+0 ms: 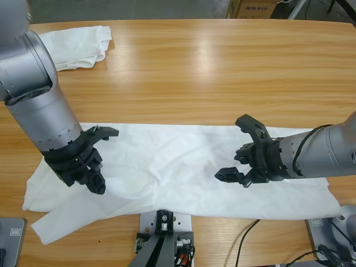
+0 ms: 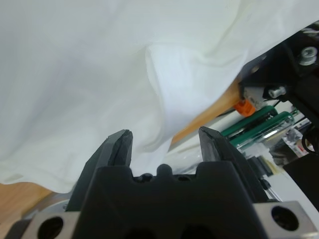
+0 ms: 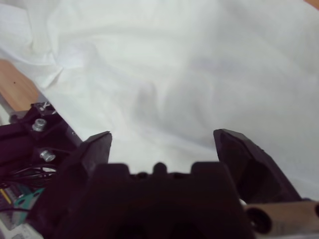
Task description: Fold clothes
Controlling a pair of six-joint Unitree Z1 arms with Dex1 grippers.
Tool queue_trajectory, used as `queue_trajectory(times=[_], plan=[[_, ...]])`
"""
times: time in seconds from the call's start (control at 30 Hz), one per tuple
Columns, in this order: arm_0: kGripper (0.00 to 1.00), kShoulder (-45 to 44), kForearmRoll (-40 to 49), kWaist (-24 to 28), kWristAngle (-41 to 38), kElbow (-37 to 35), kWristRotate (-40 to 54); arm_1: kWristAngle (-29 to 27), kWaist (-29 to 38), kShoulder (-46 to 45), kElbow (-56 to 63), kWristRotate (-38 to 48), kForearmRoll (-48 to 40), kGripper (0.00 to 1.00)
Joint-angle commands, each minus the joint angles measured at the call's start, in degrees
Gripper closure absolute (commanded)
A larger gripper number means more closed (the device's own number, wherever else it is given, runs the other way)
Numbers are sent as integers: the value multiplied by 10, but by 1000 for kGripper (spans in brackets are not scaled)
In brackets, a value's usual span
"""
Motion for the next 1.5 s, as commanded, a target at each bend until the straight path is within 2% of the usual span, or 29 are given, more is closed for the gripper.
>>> queue_trajectory(times=[0.03, 0.1, 0.17, 0.23, 0.27, 0.3, 0.57, 0.83, 1.03, 1.23, 1.33, 1.5], plan=[[478, 47, -1, -5, -42, 16, -10, 0, -5, -17, 19, 8, -10, 156], [481, 48, -4, -5, -50, 16, -12, 0, -5, -13, 20, 8, -13, 156], [589, 47, -13, -5, -73, 17, -19, 0, -5, -12, 22, 8, -18, 156], [782, 48, -22, -5, -95, 17, -21, 0, -5, -12, 24, 10, -21, 156], [919, 48, -25, -5, -103, 19, -21, -1, -5, -12, 26, 11, -23, 156], [1000, 48, -26, -5, -106, 21, -20, -1, -5, -13, 27, 12, -24, 156], [1000, 28, -54, -6, -105, 60, -12, -4, -5, -15, 28, 14, -26, 156], [1000, -23, -55, -78, -150, 70, -13, -5, -5, 6, 43, 19, -57, 156], [1000, -9, -56, -105, -171, 78, 6, -5, -5, 7, 43, 19, -61, 156], [1000, -1, -67, -104, -132, 60, 8, -3, -5, 4, 43, 19, -61, 156], [1000, -6, -63, -85, -101, 33, 11, -1, -5, 4, 44, 19, -61, 156], [1000, -1, -21, -48, -49, -26, 69, 1, -5, 11, 44, 19, -63, 156]])
